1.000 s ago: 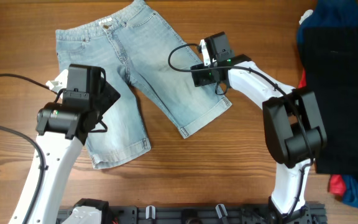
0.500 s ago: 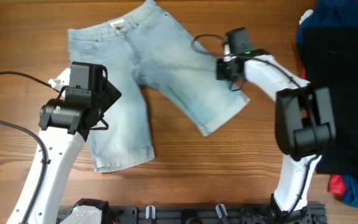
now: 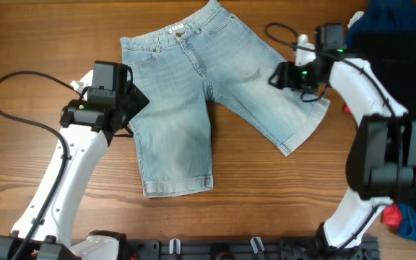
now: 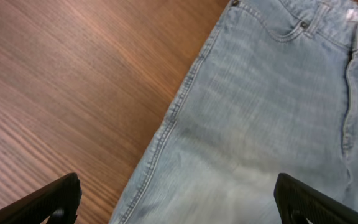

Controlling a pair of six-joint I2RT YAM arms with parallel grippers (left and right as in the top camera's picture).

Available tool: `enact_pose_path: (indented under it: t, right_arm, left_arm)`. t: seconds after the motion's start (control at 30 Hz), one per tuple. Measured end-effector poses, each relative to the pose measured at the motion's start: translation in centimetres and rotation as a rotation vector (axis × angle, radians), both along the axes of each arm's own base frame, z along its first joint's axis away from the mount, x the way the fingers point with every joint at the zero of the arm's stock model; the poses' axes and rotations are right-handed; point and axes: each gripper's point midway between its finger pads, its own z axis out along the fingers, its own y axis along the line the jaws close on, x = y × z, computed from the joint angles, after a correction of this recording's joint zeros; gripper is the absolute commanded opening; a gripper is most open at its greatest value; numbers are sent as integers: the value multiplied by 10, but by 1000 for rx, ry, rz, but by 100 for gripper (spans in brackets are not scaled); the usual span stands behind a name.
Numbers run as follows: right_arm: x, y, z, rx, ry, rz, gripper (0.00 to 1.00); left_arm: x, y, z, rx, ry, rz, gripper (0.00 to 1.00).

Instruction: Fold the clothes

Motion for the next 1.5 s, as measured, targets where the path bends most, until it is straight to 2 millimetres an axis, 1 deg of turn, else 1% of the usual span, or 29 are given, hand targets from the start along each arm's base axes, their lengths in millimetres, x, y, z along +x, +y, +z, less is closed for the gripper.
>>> enact_pose_path:
  t: [0.03, 0.07, 0.1, 0.17, 0.23, 0.27, 0.33, 0.43, 0.5, 0.57, 0.67, 0.77, 0.8, 0.83, 0.87, 0.9, 0.97, 1.03, 1.13, 1.27, 1.3, 1.33, 1.4, 1.43, 1.5]
  right_arm:
    - [-10, 21, 10, 6, 0, 54, 69]
    - [-23, 45, 14, 11, 11, 115, 70]
    - [-34, 64, 14, 12, 27, 165, 70]
    - [-63, 106, 8, 11, 66, 278, 72]
    - [-87, 127, -1, -25, 113, 322, 73]
    - [-92, 130, -4, -52, 121, 317, 74]
    - [-90, 129, -6, -91, 116, 289, 74]
    - [-87, 111, -10, -139, 137, 229, 74]
    - [-82, 98, -13, -196, 130, 197, 79]
    - [-74, 88, -14, -255, 102, 168, 78]
    - [-53, 75, -14, -344, 18, 120, 77]
    - [-39, 65, -17, -409, -28, 78, 77]
    - [-34, 63, -23, -427, -38, 68, 73]
    - [-30, 63, -28, -435, -45, 63, 66]
    - [-27, 64, -30, -434, -51, 57, 63]
    - [-24, 64, -36, -438, -50, 51, 53]
    - [-22, 63, -42, -446, -47, 46, 49]
    - [-19, 63, -42, -446, -59, 40, 39]
    - [-10, 64, -39, -446, -99, 21, 36]
    - [-5, 61, -38, -443, -109, 8, 33]
    - [-5, 59, -39, -444, -107, 5, 29]
    - [-3, 57, -42, -445, -102, 0, 20]
    - [-5, 54, -56, -457, -72, 2, 8]
    - [-7, 53, -61, -460, -59, -1, 4]
    - [-7, 53, -64, -460, -51, -8, 4]
  left_arm:
    - [3, 2, 1, 0, -11, 0, 100]
    - [4, 6, 2, -1, -16, 9, 100]
    - [5, 13, 2, 0, -17, 26, 100]
    - [5, 29, 2, -1, -16, 66, 100]
    - [4, 41, 2, -7, -13, 86, 100]
    - [3, 46, 1, -12, -10, 92, 100]
    - [3, 53, 1, -16, -8, 102, 100]
    - [2, 55, 1, -18, -6, 94, 100]
    - [3, 55, 1, -16, -4, 83, 100]
    - [3, 54, 1, -18, -3, 77, 100]
    - [3, 54, 0, -19, -3, 73, 100]
    - [3, 53, 0, -19, -2, 72, 100]
    - [3, 53, 0, -19, -2, 72, 100]
    - [3, 53, 0, -19, -2, 71, 100]
    - [2, 53, 0, -18, 0, 69, 100]
    - [2, 53, 0, -19, 1, 68, 100]
    - [2, 53, 0, -20, 2, 67, 100]
    - [1, 53, -1, -20, 7, 68, 100]
    - [-1, 53, -1, -20, 13, 67, 100]
    - [-2, 53, -2, -18, 18, 65, 100]
    - [-2, 53, -2, -18, 21, 65, 100]
    - [-2, 53, -2, -18, 22, 65, 100]
    - [-2, 53, -2, -18, 22, 65, 100]
    - [-2, 53, -2, -18, 22, 65, 100]
    - [-2, 53, -2, -18, 22, 65, 100]
